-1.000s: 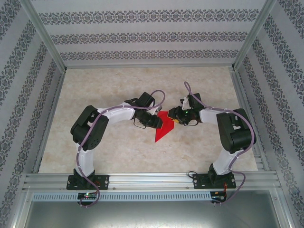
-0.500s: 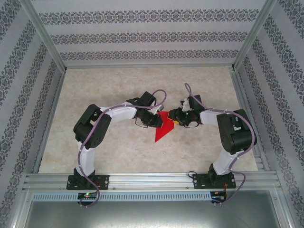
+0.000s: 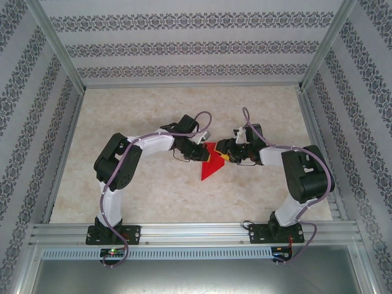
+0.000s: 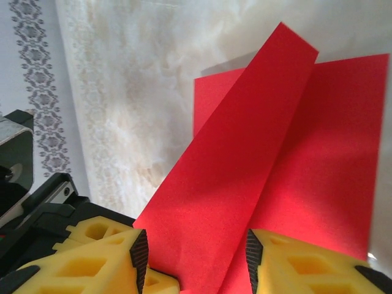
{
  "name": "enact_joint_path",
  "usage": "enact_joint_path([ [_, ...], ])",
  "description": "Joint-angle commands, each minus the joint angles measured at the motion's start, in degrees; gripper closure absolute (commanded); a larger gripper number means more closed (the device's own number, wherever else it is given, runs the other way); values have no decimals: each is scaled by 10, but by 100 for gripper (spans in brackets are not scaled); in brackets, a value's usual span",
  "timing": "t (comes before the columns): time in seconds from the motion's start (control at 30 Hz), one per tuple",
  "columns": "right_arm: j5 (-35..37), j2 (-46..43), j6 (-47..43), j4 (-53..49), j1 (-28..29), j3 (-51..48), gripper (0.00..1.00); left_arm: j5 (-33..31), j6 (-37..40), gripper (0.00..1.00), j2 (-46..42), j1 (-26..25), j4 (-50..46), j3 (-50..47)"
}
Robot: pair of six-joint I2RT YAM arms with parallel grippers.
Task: Fold a paper plane with a square sheet of paper (pick it up from the middle)
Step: Pick up the paper from the center of the table.
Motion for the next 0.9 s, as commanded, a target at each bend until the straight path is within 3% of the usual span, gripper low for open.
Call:
enact_joint_path([
  [0.0, -22, -12, 43, 63, -7, -10, 50, 35, -20, 95, -43, 12, 35, 5],
  [0.17, -27, -10, 84, 108, -6, -11, 48, 59, -62, 95, -60, 17, 102, -17],
  [0.47, -54, 1, 195, 254, -5, -28, 47, 65, -75, 95, -60, 23, 119, -19],
  [0.7, -60, -2, 201, 263, -6, -32, 58, 68, -86, 93, -63, 27, 134, -25],
  [0.87, -61, 1, 203, 267, -6, -34, 65, 64, -87, 84, -74, 30, 135, -36],
])
